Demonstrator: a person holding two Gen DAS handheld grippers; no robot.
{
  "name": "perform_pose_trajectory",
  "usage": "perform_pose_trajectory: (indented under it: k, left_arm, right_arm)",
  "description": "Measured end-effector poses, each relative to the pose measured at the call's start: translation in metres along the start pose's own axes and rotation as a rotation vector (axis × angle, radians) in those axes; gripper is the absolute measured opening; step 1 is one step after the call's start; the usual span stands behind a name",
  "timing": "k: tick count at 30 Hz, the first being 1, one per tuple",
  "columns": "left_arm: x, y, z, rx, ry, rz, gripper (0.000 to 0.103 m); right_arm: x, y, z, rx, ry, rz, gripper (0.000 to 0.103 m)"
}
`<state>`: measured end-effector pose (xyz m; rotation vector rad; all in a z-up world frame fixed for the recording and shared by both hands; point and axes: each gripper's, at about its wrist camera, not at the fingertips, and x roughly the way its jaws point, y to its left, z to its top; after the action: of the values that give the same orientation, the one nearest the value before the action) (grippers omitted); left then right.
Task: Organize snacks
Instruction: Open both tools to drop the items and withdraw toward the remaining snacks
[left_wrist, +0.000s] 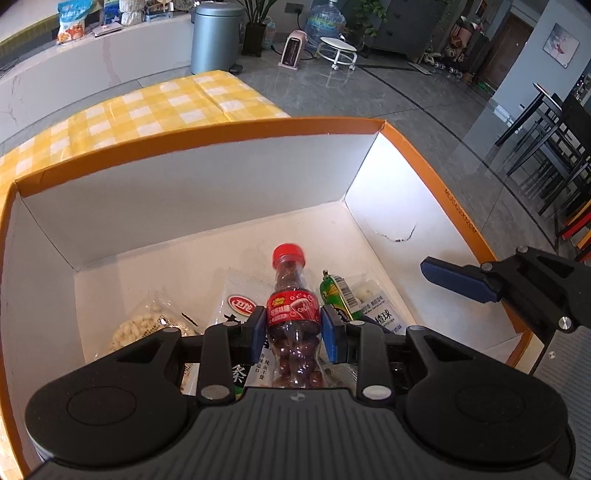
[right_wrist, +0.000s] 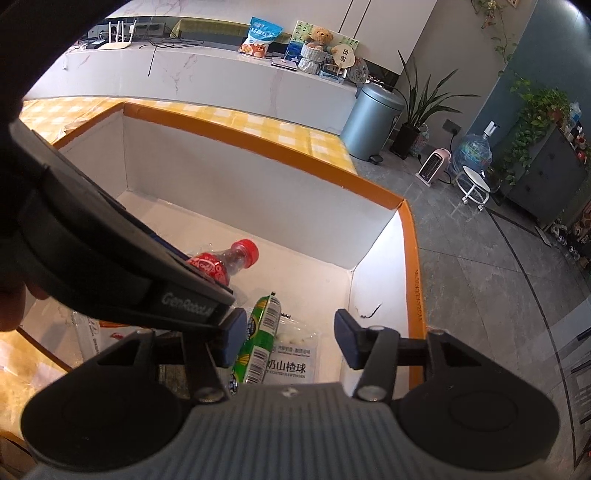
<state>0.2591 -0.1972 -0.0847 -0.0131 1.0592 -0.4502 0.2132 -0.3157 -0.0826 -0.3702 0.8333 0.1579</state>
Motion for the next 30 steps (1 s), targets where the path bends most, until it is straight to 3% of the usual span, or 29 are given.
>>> perform_pose_trajectory:
  k: [2, 4, 15, 22, 30]
  left_arm:
    - [-0.003, 0.0, 0.001, -0.003, -0.007, -0.002, 0.046]
    - [-0.006, 0.0, 0.001, -0.003, -0.013, -0.003, 0.049]
    - [-0.042, -0.001, -0.004, 0.017, -0.083, 0.001, 0.054]
    - [-0.09, 0.0, -0.018, 0.062, -0.19, 0.054, 0.054]
    - [-0.151, 0.003, -0.048, 0.117, -0.363, 0.183, 0.058]
  right_arm:
    - [0.0, 0.0, 0.0, 0.007, -0.001, -0.001, 0.053]
    - [0.0, 0.001, 0.002, 0.003, -0.005, -0.005, 0.056]
    - [-0.018, 0.006, 0.004, 0.007, -0.041, -0.008, 0.059]
    - [-0.044, 0.011, 0.005, 0.056, -0.092, 0.023, 0.059]
    - [-0.085, 0.031, 0.006, 0.132, -0.227, 0.056, 0.059]
